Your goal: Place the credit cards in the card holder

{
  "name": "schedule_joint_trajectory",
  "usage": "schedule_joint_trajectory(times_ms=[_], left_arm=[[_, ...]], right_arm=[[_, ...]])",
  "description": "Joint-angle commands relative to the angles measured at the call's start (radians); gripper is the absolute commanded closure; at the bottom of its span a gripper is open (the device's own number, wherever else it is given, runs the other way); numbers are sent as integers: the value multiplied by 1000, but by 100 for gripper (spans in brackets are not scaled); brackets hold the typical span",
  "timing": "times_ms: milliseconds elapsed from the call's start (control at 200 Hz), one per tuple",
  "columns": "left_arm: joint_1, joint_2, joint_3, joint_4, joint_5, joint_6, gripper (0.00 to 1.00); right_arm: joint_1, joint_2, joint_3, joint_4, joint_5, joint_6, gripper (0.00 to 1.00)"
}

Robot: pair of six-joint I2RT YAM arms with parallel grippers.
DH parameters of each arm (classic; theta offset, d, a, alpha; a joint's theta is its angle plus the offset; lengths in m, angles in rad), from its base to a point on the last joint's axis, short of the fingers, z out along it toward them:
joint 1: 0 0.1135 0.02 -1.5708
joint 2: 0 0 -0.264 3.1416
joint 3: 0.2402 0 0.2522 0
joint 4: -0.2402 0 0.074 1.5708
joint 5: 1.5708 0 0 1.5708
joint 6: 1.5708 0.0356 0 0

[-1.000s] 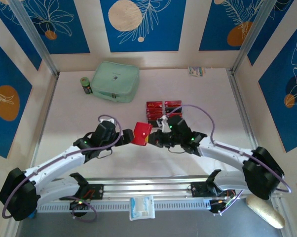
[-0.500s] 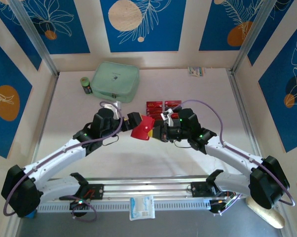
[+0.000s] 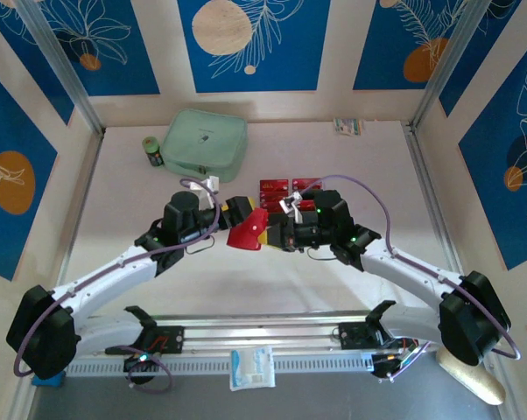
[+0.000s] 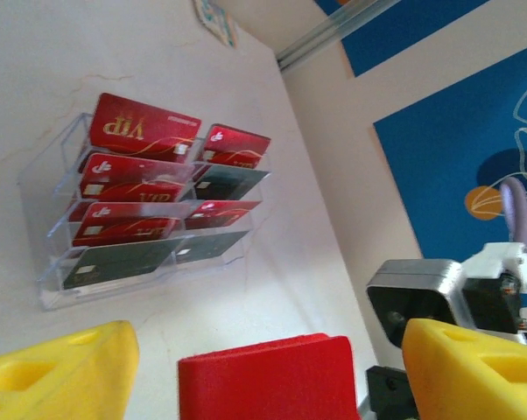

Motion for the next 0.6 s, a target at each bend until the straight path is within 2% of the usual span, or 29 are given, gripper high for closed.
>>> schedule_joint_trajectory(times_ms=[0,160,240,330,440,530,595], left_arm=[[12,-2,-32,89,51,-13,25],[16,-2,-65,137,67,-32,35],[18,0,-76,161,76,-40,44],[18,0,-86,184,84,-40,58],[20,-2,-90,217,98,-43,81],[21,-8,-90,222,97,-42,97],[22,-18,-92,207,81,-40,100]], right_arm=[[5,8,30,31,-39,-7,100],[6,18,35,35,-45,-7,100],[7,25,34,39,-49,-8,100],[4,30,33,35,-49,-14,100],[-5,34,34,2,-37,-31,100],[-18,23,42,-76,-5,-63,80],[-26,4,54,-170,48,-96,64]])
